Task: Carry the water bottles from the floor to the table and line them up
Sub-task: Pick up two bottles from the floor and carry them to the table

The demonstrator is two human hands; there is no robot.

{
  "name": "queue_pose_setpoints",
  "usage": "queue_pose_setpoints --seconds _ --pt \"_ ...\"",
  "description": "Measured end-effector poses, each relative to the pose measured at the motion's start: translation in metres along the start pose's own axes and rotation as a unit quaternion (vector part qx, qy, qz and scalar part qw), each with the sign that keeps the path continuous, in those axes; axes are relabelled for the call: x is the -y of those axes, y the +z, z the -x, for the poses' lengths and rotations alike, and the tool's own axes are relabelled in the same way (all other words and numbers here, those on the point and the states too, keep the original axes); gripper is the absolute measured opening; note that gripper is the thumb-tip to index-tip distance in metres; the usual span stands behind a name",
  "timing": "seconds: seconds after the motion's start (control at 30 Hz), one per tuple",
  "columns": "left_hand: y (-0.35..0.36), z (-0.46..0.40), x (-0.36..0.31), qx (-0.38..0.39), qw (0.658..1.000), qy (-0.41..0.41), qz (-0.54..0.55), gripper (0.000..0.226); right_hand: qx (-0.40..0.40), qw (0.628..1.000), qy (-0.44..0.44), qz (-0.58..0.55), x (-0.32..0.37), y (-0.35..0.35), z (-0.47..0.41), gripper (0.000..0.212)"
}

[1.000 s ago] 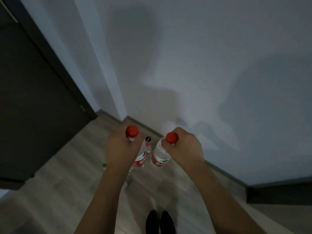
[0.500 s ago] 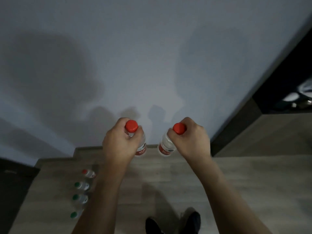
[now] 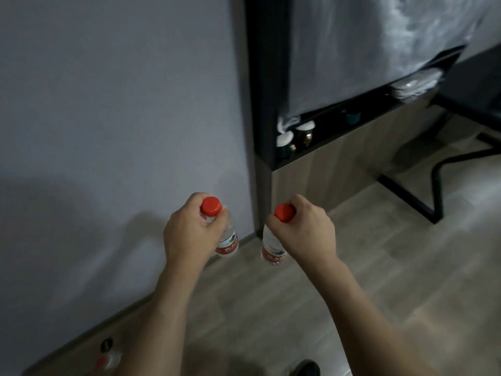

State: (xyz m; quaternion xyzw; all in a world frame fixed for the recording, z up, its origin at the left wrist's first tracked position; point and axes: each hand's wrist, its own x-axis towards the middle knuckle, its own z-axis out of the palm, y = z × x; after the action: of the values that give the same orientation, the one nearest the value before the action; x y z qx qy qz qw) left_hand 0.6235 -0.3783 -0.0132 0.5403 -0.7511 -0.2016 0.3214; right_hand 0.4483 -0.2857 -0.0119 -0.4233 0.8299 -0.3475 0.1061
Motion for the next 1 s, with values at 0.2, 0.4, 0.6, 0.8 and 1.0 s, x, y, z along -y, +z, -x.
queue_pose_setpoints --seconds 0.2,0.4,0.6,0.8,1.0 --pt "0.079 -0.003 -0.097 0.059 0.995 0.075 0.019 0.02 -0.059 0.997 0.04 0.014 -0.083 -0.075 -0.026 0.025" --pt "0.138 -0.002 -0.184 0.116 0.978 0.169 0.037 0.017 -0.142 0.986 0.088 0.016 -0.146 -0.142 -0.036 0.027" --pt "0.181 -0.005 -0.258 0.178 0.957 0.223 0.06 0.019 -0.209 0.968 0.136 0.027 -0.194 -0.193 -0.042 0.026" --pt "0.221 -0.011 -0.313 0.195 0.944 0.259 0.059 0.021 -0.247 0.95 0.189 0.005 -0.232 -0.231 -0.064 0.027" --pt "0.281 -0.035 -0.355 0.219 0.931 0.284 0.066 0.022 -0.27 0.939 0.214 0.011 -0.272 -0.256 -0.108 0.022"
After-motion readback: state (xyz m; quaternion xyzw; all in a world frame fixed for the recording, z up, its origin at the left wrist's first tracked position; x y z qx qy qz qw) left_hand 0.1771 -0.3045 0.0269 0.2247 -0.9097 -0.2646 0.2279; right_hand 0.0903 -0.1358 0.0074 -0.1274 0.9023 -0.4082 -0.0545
